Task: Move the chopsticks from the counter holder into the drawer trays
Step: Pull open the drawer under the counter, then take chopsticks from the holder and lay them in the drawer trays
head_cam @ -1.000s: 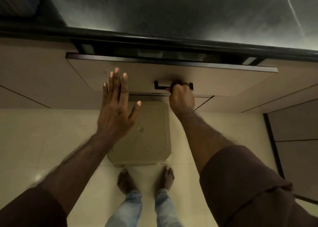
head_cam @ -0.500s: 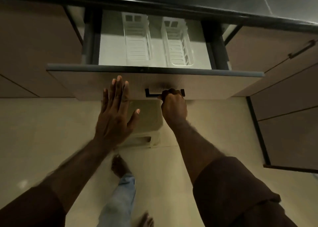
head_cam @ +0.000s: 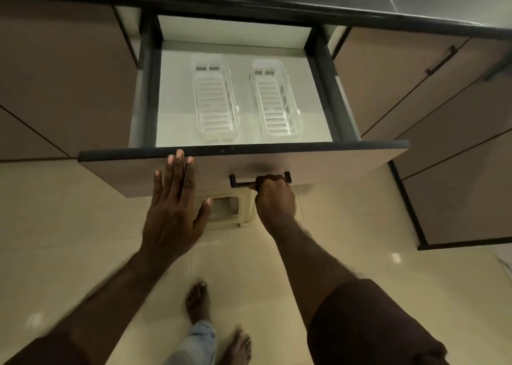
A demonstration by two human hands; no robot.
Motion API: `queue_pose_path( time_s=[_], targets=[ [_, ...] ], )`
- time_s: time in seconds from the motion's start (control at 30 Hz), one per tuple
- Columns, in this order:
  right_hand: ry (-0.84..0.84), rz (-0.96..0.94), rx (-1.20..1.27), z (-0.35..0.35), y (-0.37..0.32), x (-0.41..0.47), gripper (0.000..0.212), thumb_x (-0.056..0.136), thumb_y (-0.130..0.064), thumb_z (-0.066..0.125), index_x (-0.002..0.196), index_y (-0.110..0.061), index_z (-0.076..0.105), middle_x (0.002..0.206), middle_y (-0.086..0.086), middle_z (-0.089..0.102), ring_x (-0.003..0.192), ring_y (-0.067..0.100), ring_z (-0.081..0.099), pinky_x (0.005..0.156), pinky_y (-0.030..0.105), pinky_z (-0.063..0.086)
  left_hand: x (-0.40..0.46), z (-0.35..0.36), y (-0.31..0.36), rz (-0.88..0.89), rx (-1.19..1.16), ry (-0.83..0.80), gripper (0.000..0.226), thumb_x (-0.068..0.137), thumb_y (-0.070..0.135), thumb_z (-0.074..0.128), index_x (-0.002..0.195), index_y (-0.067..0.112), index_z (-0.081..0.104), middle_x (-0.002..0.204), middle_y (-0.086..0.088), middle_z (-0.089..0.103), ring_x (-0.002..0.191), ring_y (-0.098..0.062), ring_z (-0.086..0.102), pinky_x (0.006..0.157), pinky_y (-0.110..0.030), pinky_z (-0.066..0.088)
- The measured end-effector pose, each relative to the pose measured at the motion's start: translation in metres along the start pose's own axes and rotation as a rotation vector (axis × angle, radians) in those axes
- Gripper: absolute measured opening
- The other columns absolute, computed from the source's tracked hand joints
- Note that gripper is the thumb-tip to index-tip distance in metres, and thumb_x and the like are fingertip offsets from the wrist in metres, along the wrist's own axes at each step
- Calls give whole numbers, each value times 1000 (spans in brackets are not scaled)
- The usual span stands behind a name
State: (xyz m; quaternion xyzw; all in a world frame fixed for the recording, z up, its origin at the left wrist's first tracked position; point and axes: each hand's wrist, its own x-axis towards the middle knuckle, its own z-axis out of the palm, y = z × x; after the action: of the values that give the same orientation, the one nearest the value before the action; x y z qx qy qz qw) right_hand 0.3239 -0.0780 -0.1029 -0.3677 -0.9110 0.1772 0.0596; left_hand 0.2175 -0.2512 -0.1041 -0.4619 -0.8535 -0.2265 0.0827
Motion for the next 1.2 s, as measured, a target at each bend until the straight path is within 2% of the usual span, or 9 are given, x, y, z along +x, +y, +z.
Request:
queue_pose_path(
  time_s=[0.2,0.37,0.5,0.7,0.77,0.9,1.1,1.2],
  targets=[
    [7,30,53,-3,-3,-13,22,93,-30,62,98,-12,72,89,7,72,82,20,66,73,29,52,-7,-12,6,1,15,-41,80,93,39,43,153,5,2,161,-15,0,151,-29,0,122,-46,6],
    [-5,-26,38,-10,-6,-22,31,96,-37,53,105,-11,68,98,8,70,97,23,62,84,36,52,-6,-28,11,-26,36,-74,79,93,39,43,152,1,8,161,-16,2,151,-30,1,121,-49,10],
    [40,-67,-28,-38,-8,-35,34,99,-36,48,101,-10,70,92,7,73,87,22,65,78,33,53,-4,-50,21,-11,65,-112,79,94,42,39,153,1,8,162,-18,2,151,-31,0,121,-51,11],
    [16,-37,32,-130,-35,-59,23,96,-30,53,106,-16,69,93,3,72,78,15,61,69,28,50,-1,-116,55,-37,51,-136,79,92,48,32,154,9,3,163,-5,-10,150,-18,-17,121,-46,-1],
    [20,-69,51,-164,-53,-62,23,95,-29,53,105,-16,70,94,3,72,81,18,63,68,27,46,0,-147,62,-21,39,-101,79,92,48,34,154,9,3,163,-5,-10,150,-19,-15,121,-47,0],
    [104,-148,87,-229,-110,-59,28,95,-38,52,107,-20,70,94,5,72,90,25,63,71,33,48,28,-224,66,22,38,36,79,93,43,41,155,8,7,163,-8,-6,151,-24,-10,122,-47,-2],
    [349,-325,98,-304,-212,-46,31,92,-45,52,105,-24,70,98,-3,75,91,21,67,78,38,54,79,-326,48,105,18,287,75,94,41,43,154,6,14,163,-13,2,151,-27,-4,121,-44,-1],
    [417,-392,142,-323,-268,-38,31,91,-45,54,100,-21,70,95,-3,75,89,20,69,77,38,56,96,-370,17,115,-2,379,75,94,37,47,153,5,16,162,-15,6,151,-28,-2,122,-37,-7]
  ],
)
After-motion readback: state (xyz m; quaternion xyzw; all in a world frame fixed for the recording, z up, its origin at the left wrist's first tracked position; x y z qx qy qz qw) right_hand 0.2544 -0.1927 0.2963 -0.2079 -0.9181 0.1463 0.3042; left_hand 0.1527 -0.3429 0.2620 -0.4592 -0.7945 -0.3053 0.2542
